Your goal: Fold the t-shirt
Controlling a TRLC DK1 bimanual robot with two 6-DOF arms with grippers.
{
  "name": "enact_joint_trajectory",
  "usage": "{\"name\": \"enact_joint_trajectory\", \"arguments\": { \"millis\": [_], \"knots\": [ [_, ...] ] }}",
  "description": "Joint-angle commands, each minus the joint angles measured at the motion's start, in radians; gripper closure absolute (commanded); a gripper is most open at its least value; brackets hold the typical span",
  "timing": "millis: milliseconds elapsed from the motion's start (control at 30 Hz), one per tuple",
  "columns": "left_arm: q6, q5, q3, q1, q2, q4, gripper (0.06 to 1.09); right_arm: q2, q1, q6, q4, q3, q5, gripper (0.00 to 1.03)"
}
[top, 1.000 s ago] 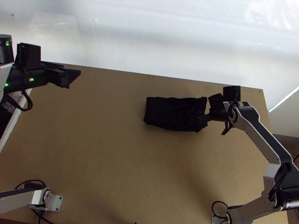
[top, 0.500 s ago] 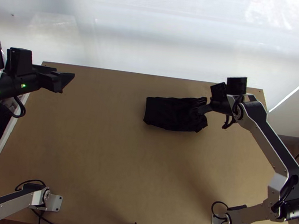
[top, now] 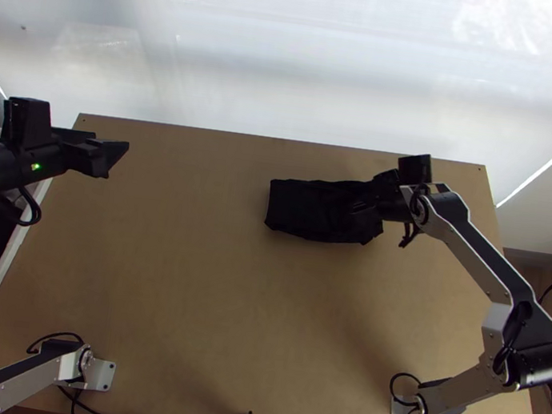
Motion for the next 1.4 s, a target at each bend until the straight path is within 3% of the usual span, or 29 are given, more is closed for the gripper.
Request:
{"name": "enact_joint_trajectory", "arguments": {
  "millis": [0, 167, 300, 633, 1033, 1367],
  "knots": [
    [0.004, -0.001, -0.034, 0.016, -0.03, -0.003, 0.1, -0.086, -0.075, 0.018, 0.033, -0.162, -0.003, 0.05],
    [0.014, -0.001, -0.023, 0.021, -0.032, -0.006, 0.1, -0.143, -0.088, 0.015, 0.037, -0.202, -0.003, 0.05],
    [0.016, -0.001, -0.014, 0.033, -0.035, -0.018, 0.1, -0.178, -0.027, 0.016, 0.037, -0.085, -0.003, 0.05],
    [0.027, -0.001, -0.016, 0.065, -0.062, -0.055, 0.1, 0.056, 0.162, -0.013, -0.064, 0.249, -0.009, 0.05],
    [0.033, -0.001, -0.031, 0.09, -0.087, -0.078, 0.1, 0.308, 0.198, -0.024, -0.064, 0.288, -0.02, 0.05],
    [0.083, -0.001, -0.026, 0.122, -0.088, -0.09, 0.1, 0.397, 0.191, -0.019, -0.064, 0.266, -0.02, 0.05]
  ]
}}
